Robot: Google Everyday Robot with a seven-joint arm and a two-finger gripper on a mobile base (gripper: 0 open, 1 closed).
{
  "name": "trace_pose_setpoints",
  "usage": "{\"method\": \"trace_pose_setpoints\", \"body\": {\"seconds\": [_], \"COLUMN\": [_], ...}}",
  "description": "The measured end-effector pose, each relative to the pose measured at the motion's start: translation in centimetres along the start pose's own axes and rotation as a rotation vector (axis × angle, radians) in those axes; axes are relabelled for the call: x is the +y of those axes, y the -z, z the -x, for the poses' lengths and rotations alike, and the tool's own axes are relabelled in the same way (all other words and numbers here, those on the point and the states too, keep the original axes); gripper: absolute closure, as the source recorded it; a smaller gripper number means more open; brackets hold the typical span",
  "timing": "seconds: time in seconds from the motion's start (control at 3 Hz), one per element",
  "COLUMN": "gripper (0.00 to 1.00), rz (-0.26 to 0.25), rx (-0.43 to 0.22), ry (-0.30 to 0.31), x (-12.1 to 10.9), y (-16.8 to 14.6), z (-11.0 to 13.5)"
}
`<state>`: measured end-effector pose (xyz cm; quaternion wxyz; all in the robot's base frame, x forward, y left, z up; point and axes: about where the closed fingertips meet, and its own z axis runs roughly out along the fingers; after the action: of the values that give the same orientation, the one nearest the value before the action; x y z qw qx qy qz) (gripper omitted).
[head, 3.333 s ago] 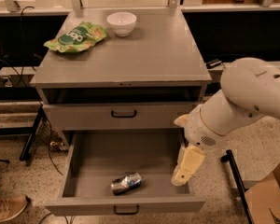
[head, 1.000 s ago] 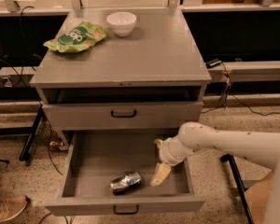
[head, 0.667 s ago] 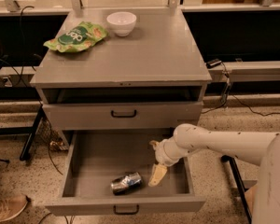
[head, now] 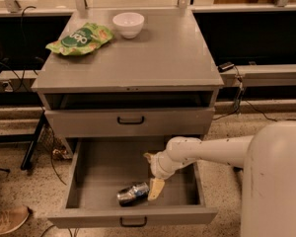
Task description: Pick redbull can from middle drawer and place on counter
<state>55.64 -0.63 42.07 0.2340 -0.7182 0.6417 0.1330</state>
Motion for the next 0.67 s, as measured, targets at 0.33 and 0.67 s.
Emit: {"method": "trace_pose_setpoints", "body": {"seconds": [0.33,0.67], "gripper": [0.00,0.00], "rz": [0.013,0.040], "rx": [0.018,0.037], "ry": [0.080,0.141], "x": [0.5,1.0], "y": [-2.2,-4.4], "z": [1.7,3.3]}}
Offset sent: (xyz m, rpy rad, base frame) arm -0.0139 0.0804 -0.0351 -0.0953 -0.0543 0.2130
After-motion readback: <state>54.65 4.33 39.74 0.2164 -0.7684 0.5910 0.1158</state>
